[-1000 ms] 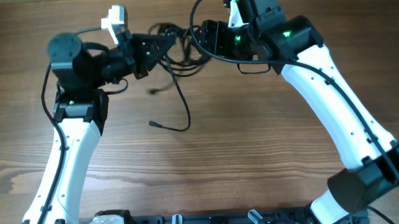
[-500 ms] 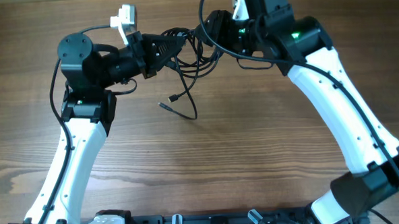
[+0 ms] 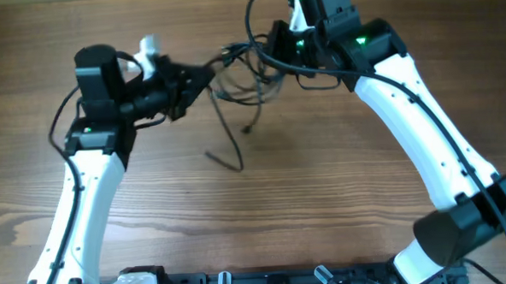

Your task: Untangle cables

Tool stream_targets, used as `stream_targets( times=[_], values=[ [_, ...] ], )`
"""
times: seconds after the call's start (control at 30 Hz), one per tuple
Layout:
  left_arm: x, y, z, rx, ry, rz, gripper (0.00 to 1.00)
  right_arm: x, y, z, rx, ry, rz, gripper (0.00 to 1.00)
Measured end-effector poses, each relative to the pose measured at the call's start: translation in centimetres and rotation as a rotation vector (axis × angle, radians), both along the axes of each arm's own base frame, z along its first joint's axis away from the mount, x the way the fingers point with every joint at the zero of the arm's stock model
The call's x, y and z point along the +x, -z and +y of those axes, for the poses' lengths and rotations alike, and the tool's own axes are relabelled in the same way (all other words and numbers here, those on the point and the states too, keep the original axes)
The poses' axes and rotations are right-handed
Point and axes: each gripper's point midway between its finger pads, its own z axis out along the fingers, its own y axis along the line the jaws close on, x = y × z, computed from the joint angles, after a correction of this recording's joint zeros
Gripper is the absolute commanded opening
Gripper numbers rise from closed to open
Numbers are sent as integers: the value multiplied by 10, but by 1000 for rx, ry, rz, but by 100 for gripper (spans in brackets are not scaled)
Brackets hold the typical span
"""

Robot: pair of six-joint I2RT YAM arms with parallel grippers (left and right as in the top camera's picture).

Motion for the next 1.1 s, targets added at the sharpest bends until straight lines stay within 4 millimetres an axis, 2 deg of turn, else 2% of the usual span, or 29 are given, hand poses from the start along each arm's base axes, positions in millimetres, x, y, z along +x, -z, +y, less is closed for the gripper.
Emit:
stream_targets(
  times=[0.1, 0.17, 0.2, 0.3, 0.33, 0.4, 0.43, 0.47, 0.5, 0.53, 0.57, 0.6, 0.63, 0.67, 0.73, 0.8, 0.87, 0.9, 0.93, 0.97, 1.0, 1.03, 1.07, 1.1],
  values=[
    [0, 46, 40, 121, -187, 193, 4, -4, -17, -47, -191, 132, -95, 4],
    [0, 62, 58, 198, -276, 243, 4, -1, -30, -61, -232, 169, -154, 5],
    [1, 67, 67, 237, -313, 253, 4, 4, -39, -57, -216, 147, -197, 4],
    [1, 80, 86, 345, -388, 270, 6, 11, -74, -20, -67, -17, -345, 4],
    [0, 83, 90, 367, -403, 278, 8, 10, -82, -15, -41, -37, -365, 4],
    [-5, 92, 98, 416, -428, 311, 17, 3, -114, -11, 18, -66, -446, 4],
    [-4, 92, 100, 426, -437, 309, 23, -4, -130, -11, 41, -77, -479, 5],
    [-4, 93, 102, 437, -441, 306, 34, -10, -139, -12, 54, -89, -497, 4],
    [-4, 93, 103, 451, -435, 295, 54, -13, -142, -13, 50, -91, -497, 4],
    [-3, 93, 104, 463, -431, 284, 79, -15, -140, -16, 42, -78, -486, 4],
    [-4, 93, 105, 482, -419, 272, 93, -13, -137, -20, 34, -45, -468, 4],
    [-5, 95, 104, 503, -397, 262, 97, -7, -138, -27, 42, 23, -459, 4],
    [-5, 94, 103, 508, -377, 246, 97, -2, -152, -22, 88, 29, -500, 4],
    [-3, 90, 97, 505, -331, 200, 97, -1, -168, -14, 153, 9, -544, 4],
    [1, 77, 79, 472, -211, 84, 97, -13, -185, 5, 252, -100, -568, 4],
    [2, 62, 61, 424, -100, -29, 99, -33, -180, 20, 254, -265, -570, 4],
    [0, 49, 47, 377, -18, -116, 99, -43, -151, 15, 144, -322, -510, 4],
    [1, 45, 44, 364, 3, -145, 99, -41, -121, -5, 43, -214, -386, 4],
    [0, 42, 41, 352, 20, -161, 100, -38, -99, -22, -21, -104, -293, 4],
    [-1, 42, 40, 348, 22, -159, 100, -29, -92, -28, -39, -46, -272, 4],
    [-2, 43, 40, 344, 18, -143, 100, -19, -98, -22, -10, -54, -315, 4],
    [-2, 44, 41, 341, 12, -132, 100, -15, -113, -9, 47, -113, -383, 4],
    [-3, 45, 41, 335, 10, -118, 100, -17, -132, 7, 108, -210, -466, 4],
    [-3, 44, 40, 328, 12, -116, 100, -23, -135, 13, 125, -255, -475, 4]
  ],
)
